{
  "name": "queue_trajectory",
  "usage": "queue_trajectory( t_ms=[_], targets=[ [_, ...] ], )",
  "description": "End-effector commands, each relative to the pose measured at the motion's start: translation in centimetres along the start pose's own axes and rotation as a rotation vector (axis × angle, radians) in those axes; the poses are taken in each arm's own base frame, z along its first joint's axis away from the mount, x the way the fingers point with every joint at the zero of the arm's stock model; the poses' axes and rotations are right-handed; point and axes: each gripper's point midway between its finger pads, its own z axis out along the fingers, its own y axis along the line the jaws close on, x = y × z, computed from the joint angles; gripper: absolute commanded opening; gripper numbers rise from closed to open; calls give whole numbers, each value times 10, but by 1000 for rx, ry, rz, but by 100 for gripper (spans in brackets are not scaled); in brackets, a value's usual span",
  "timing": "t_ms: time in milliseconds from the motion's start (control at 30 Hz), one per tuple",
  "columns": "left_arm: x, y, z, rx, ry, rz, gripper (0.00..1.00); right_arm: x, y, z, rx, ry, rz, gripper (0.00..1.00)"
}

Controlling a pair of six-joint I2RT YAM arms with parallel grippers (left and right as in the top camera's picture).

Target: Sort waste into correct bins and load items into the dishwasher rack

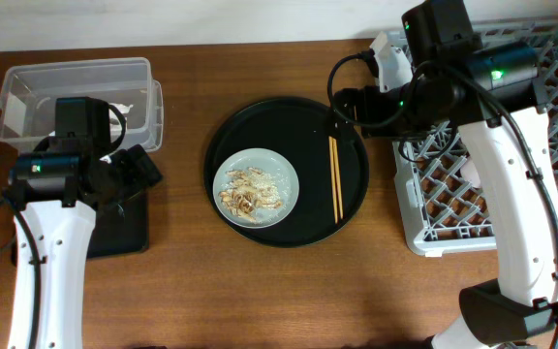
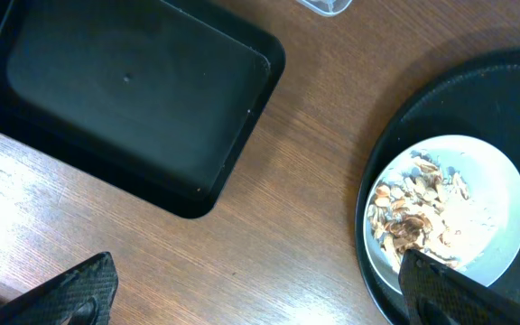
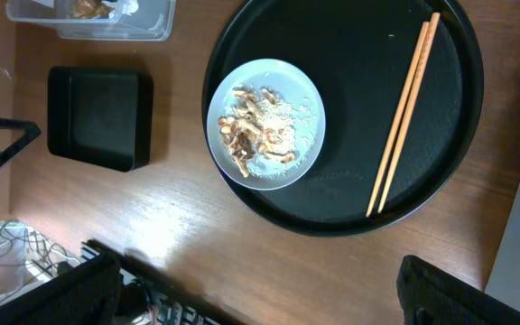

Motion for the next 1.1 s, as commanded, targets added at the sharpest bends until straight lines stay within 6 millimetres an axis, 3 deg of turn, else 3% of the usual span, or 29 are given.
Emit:
queue_trajectory(
  t_ms=[0,733,867,1067],
  targets=[
    [-2,4,-4,-7,-20,-15,99,2,-1,4,13,13,5,98],
    [-2,4,-4,-7,-20,-15,99,-1,-6,7,39,8,5,98],
    [-2,4,-4,-7,-20,-15,99,-1,-21,18,113,35,12,98],
    [-2,4,-4,-7,-20,-15,99,7,-34,63,160,145,23,98]
  ],
)
